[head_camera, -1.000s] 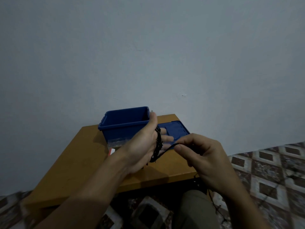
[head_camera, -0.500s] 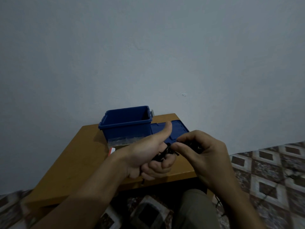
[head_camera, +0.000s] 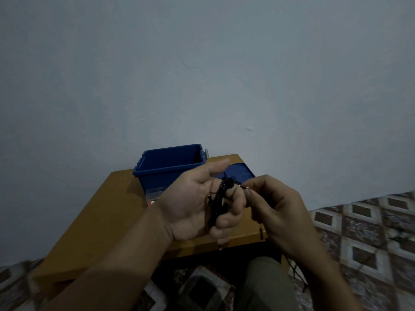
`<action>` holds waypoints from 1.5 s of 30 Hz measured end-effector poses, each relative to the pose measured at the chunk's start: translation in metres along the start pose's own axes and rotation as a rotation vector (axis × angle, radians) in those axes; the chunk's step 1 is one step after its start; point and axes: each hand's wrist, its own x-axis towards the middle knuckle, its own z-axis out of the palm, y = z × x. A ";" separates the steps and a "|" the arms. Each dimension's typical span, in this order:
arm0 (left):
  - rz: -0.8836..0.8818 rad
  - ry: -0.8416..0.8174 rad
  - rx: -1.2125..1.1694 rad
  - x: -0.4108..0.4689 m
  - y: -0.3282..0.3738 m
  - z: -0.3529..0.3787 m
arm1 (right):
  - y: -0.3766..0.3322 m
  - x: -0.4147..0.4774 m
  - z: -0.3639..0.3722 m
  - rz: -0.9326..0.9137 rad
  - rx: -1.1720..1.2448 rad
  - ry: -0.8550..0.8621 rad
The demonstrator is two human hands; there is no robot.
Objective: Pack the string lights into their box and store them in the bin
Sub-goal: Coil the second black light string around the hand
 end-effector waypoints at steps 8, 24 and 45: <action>0.213 -0.082 -0.175 0.000 0.005 0.006 | 0.011 0.000 0.004 0.038 -0.114 -0.065; 0.448 0.194 -0.214 0.003 0.012 0.012 | -0.002 -0.005 0.009 0.147 -0.166 -0.337; 0.622 0.498 -0.262 0.006 0.018 0.019 | -0.008 -0.005 0.007 0.252 -0.049 -0.354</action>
